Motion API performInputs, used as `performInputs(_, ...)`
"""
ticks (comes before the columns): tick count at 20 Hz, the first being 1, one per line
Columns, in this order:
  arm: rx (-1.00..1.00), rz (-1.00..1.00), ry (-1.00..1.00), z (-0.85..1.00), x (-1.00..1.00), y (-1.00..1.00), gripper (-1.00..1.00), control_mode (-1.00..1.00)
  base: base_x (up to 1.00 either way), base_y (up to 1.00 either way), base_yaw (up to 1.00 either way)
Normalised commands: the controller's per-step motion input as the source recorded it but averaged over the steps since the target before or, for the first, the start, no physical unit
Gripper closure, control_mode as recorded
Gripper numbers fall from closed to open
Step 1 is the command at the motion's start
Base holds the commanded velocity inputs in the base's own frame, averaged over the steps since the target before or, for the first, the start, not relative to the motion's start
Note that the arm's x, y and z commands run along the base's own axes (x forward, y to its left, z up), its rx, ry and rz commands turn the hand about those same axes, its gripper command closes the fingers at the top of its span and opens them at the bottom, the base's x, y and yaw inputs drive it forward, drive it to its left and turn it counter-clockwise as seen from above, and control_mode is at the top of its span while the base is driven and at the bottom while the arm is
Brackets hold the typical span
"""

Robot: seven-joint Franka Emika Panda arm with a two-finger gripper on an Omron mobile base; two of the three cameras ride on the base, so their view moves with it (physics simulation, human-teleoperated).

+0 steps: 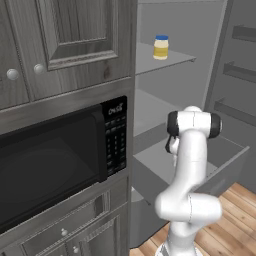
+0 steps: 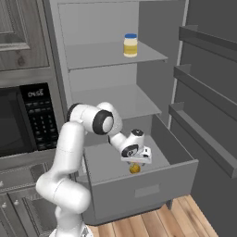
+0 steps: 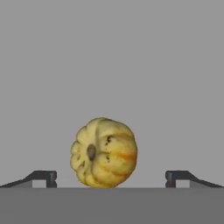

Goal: Place the squash and lime inside the fridge drawer. Close the drawer after placing the vegetables.

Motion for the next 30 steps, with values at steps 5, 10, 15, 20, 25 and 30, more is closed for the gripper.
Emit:
performInputs(5,-0.04,-0.04,-0.01,0.90,-0.05,0.00,-1.00,-1.00,0.00,0.00,0.00)
performInputs(10,-0.08,-0.05,-0.21,0.77,-0.72,0.11,-1.00,-1.00,0.00,0.00,0.00)
performInputs(15,-0.09,-0.03,-0.44,0.12,-1.00,0.60,-1.00,-1.00,0.00,0.00,0.00)
performInputs(20,-0.01,-0.04,-0.34,0.54,-0.98,0.58,-1.00,-1.00,0.00,0.00,0.00)
performInputs(25,0.00,-0.09,-0.18,0.77,-0.89,0.52,-1.00,-1.00,0.00,0.00,0.00)
performInputs(30,0.00,-0.11,-0.05,0.85,-0.75,0.39,-1.00,-1.00,0.00,0.00,0.00)
